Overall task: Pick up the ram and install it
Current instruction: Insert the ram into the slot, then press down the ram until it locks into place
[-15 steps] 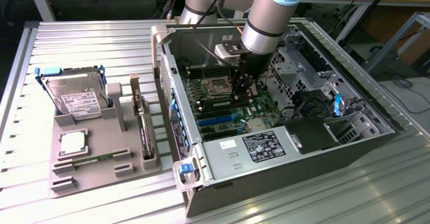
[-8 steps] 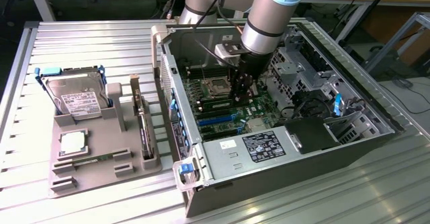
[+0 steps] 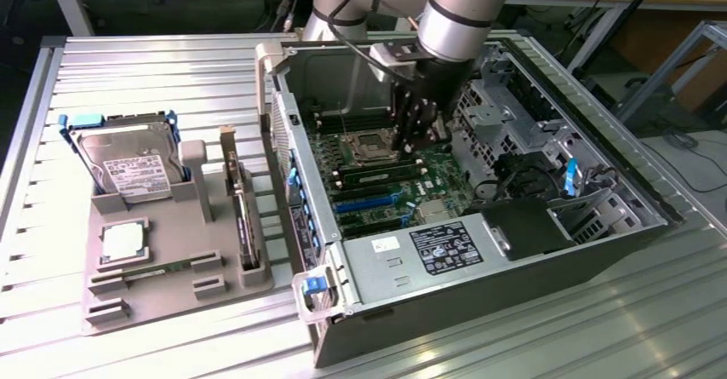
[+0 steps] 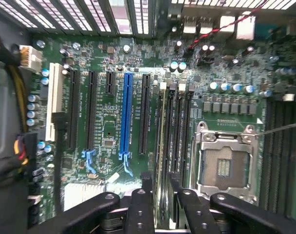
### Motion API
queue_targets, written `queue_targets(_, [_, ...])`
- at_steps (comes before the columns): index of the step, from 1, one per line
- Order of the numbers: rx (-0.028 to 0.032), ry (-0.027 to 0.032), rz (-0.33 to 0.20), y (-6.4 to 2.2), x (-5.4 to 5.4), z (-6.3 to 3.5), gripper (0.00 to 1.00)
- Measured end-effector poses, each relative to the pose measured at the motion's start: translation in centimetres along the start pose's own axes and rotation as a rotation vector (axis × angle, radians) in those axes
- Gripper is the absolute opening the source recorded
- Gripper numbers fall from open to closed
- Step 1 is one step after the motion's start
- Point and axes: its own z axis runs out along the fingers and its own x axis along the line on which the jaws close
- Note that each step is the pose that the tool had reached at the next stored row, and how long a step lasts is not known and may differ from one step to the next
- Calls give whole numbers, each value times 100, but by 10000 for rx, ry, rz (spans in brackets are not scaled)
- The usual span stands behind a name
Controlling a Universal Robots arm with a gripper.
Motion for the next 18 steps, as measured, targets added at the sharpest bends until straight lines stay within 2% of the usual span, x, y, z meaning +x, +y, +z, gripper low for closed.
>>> queue_targets(2, [0,-3,31,9,-4,-170,25])
queue_targets(4, [-3,10,51,19,-5,-331,13])
queue_targets(5, [-13,69,55,21,-10,-367,11])
queue_targets(8, [-16,87,56,21,-10,-377,11])
queue_targets(10, [-18,122,59,22,-17,-393,11])
queue_targets(18, [-18,137,59,22,-17,-399,11])
